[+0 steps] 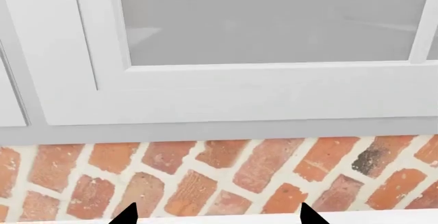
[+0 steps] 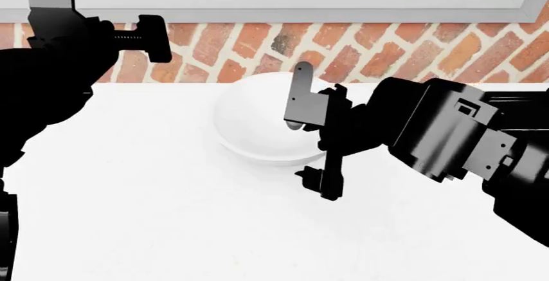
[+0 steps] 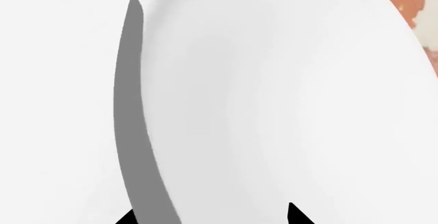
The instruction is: Place the two vegetables and bowl onto the tray for setting up a vegetable dip station.
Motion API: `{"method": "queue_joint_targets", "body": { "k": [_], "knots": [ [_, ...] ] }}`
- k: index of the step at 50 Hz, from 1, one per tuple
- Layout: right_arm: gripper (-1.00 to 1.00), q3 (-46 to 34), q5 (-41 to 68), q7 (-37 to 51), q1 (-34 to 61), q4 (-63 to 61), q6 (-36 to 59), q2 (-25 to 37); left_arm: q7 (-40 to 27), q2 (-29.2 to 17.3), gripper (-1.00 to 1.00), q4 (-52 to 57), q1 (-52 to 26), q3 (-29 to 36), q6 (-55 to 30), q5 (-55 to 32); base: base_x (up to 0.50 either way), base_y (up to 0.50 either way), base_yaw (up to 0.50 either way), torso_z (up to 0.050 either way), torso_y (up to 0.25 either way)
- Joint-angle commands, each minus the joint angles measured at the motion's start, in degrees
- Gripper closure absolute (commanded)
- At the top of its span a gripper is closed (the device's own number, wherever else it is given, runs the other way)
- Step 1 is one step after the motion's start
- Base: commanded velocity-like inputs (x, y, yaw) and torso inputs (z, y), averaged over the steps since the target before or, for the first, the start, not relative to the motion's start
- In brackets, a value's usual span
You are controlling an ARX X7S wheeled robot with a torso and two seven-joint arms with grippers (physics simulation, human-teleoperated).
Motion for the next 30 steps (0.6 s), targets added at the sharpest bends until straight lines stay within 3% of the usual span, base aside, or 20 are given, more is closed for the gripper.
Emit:
{"method": "queue_joint_targets", "body": {
  "k": [1, 2, 3, 21, 27, 30],
  "knots": [
    [-1.00, 0.06, -1.10, -0.69, -0.55, 1.62, -1.74, -1.03, 0.30, 0.38, -1.00, -0.31, 0.26, -0.34, 0.41, 0.31, 0.00, 0.00, 0.00, 0.000, 0.000],
    [-1.00, 0.04, -1.09, -0.69, -0.58, 1.52, -1.73, -0.98, 0.31, 0.38, -1.00, -0.34, 0.26, -0.35, 0.42, 0.29, 0.00, 0.00, 0.00, 0.000, 0.000],
    [1.00, -0.05, -1.19, -0.62, -0.60, 1.38, -1.71, -0.93, 0.30, 0.39, -1.00, -0.32, 0.29, -0.35, 0.44, 0.27, 0.00, 0.00, 0.00, 0.000, 0.000],
    [1.00, -0.15, -2.08, -0.41, -0.53, 0.64, -3.08, -0.16, 0.41, 0.48, -1.00, -0.64, 0.15, -0.01, 0.61, 0.28, 0.00, 0.00, 0.00, 0.000, 0.000],
    [1.00, 0.81, -0.94, -0.09, 0.28, -3.62, -2.41, 2.43, 0.30, 0.28, -1.00, -0.43, 0.41, -0.12, 0.56, 0.10, 0.00, 0.00, 0.00, 0.000, 0.000],
    [1.00, 2.29, 1.29, 0.96, 1.17, -11.57, -0.88, 6.67, 0.17, 0.02, -1.00, 0.27, 1.22, -0.51, 0.64, -0.34, 0.00, 0.00, 0.00, 0.000, 0.000]
  ]
}}
